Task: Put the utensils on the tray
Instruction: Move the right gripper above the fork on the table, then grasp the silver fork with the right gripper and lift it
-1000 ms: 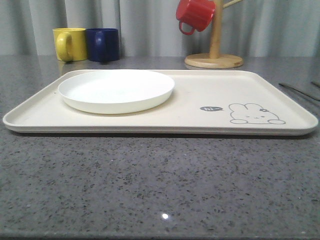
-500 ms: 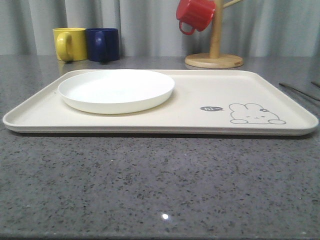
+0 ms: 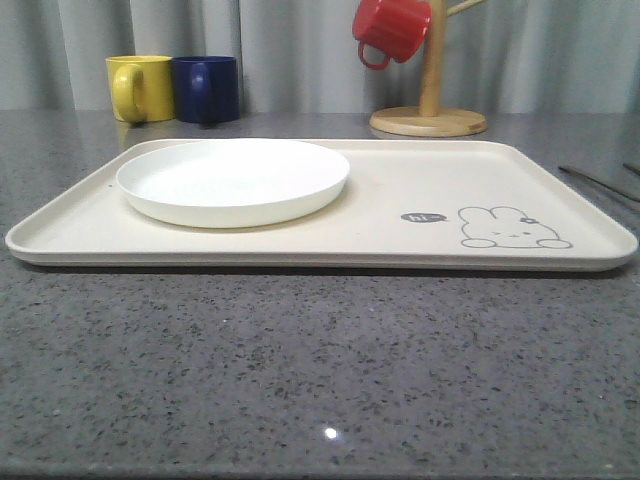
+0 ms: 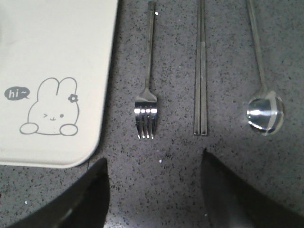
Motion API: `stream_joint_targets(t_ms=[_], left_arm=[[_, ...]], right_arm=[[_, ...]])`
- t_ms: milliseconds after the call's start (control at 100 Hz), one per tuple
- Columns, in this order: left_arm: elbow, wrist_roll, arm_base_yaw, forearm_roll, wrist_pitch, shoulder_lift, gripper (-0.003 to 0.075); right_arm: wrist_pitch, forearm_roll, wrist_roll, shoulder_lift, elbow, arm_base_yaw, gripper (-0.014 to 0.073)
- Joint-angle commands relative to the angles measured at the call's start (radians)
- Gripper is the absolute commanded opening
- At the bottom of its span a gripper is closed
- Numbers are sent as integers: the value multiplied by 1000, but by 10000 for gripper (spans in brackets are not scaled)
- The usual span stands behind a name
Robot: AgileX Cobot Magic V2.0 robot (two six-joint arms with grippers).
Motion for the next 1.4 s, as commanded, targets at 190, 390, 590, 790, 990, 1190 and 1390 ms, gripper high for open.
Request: stream_joint_targets(t_ms=[190, 390, 590, 790, 990, 1190, 1390], left_arm=[[-25, 2, -9, -5, -80, 4, -18], [-25, 2, -9, -5, -80, 4, -18], [-25, 2, -9, -5, -80, 4, -18], [-25, 2, -9, -5, -80, 4, -18], [-25, 2, -9, -5, -80, 4, -18], [-25, 2, -9, -5, -80, 4, -18], [-25, 2, -9, -5, -80, 4, -18]], right_arm=[[-78, 8, -75, 232, -172, 31, 444], [-104, 8, -75, 398, -284, 57, 444], [-108, 7, -75, 527, -341, 59, 444], [-126, -2, -75, 605, -349, 59, 444], [-141, -6, -75, 658, -349, 59, 444], [-149, -6, -75, 690, -349, 59, 444], [-147, -6, -75, 720, -349, 59, 437]])
